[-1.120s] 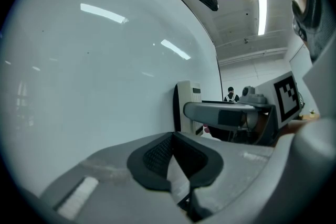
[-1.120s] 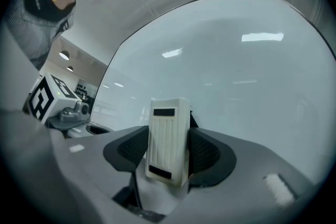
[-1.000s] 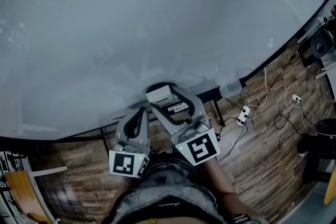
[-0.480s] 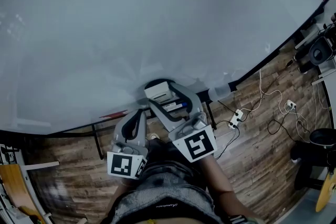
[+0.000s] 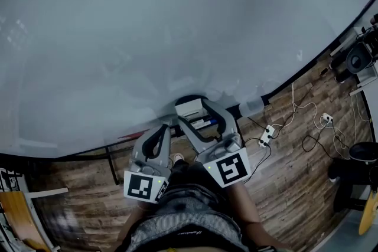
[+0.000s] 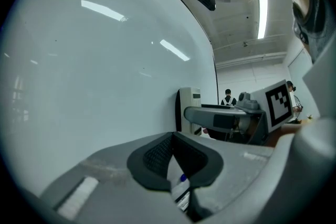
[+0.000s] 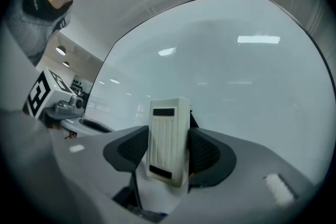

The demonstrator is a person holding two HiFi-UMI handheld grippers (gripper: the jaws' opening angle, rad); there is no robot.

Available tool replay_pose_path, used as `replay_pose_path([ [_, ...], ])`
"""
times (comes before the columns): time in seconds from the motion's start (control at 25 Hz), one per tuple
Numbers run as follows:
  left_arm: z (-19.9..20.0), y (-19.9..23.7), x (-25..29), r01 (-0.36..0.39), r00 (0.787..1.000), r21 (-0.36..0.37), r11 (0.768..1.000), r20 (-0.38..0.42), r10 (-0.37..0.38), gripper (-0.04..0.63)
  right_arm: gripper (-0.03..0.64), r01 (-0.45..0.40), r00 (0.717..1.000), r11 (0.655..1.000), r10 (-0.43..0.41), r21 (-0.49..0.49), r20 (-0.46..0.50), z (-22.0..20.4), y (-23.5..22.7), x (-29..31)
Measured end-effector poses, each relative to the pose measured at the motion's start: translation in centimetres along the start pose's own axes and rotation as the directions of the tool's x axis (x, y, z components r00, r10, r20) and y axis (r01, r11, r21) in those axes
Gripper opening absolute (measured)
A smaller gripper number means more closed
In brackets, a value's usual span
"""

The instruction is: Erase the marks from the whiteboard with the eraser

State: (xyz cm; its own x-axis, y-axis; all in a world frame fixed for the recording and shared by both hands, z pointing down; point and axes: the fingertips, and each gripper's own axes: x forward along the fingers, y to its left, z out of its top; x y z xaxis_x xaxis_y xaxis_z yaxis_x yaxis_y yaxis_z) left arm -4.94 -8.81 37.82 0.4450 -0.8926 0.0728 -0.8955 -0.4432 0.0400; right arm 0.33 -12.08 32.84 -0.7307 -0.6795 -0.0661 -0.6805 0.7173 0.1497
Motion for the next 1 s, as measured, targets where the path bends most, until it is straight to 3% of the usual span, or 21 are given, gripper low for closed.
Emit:
replay_pose_path([
  [0.4, -0.9, -0.7, 0.0, 0.095, 0.995, 0.005, 0.996, -0.026, -0.094, 0.003, 0.247, 0.047, 0.998, 0.999, -0.047, 0.001, 0.032, 0.6, 0.1, -0.3],
  [0.6, -1.4, -2.7, 2.4, 0.104, 0.993, 0.002, 0.995, -0.049, -0.103, 0.003, 0.249, 0.014, 1.0, 1.0, -0.014, -0.005, 0.018, 0.1, -1.3, -1.4],
  [1.0, -0.5, -8.9, 10.0, 0.08, 0.996, 0.022, 0.997, -0.046, -0.079, 0.003, 0.255, -0.062, 0.998, 0.998, 0.062, -0.005, -0.008, -1.3, -8.4, -5.2],
])
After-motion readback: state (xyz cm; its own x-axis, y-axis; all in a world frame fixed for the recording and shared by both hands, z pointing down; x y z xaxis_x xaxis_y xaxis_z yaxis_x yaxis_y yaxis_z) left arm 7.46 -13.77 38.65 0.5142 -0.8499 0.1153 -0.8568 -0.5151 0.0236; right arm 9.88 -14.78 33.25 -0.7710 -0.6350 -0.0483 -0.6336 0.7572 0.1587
